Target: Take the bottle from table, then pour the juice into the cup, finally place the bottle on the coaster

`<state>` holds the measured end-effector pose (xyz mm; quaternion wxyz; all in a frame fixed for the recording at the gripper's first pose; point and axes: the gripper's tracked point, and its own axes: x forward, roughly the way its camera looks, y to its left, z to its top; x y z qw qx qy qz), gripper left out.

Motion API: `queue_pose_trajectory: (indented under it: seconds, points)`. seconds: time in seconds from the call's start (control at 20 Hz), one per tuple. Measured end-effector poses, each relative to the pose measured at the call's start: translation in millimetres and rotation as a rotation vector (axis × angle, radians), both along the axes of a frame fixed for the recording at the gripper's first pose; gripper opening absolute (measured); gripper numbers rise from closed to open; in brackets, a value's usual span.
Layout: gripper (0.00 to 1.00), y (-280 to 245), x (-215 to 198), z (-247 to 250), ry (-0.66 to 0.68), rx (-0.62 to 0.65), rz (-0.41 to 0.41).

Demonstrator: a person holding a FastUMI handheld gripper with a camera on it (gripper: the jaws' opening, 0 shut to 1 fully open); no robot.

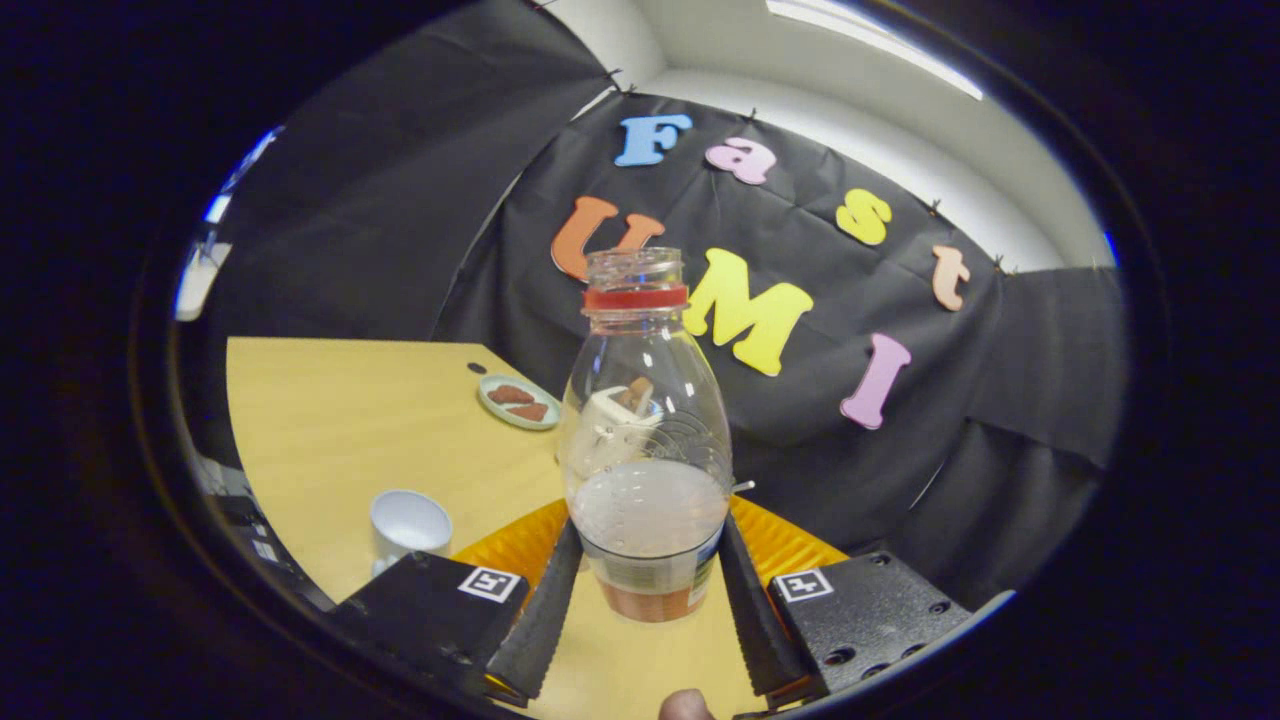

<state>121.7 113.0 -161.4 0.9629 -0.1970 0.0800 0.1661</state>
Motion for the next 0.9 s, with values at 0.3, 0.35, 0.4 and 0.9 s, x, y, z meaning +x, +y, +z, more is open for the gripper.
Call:
queue_pose_trajectory:
  seconds: [0.3, 0.35, 0.4, 0.9]
  points:
    - [0.77, 3.2, 38.4, 15.6, 0.065, 0.295, 0.024]
    - [0.77, 7.6, 45.9, 9.8, 0.083, 0.32, 0.026]
    - [0.77, 10.8, 54.6, 6.5, 0.098, 0.337, 0.026]
    - [0.78, 39.9, 128.2, -64.1, 0.202, 0.354, 0.009]
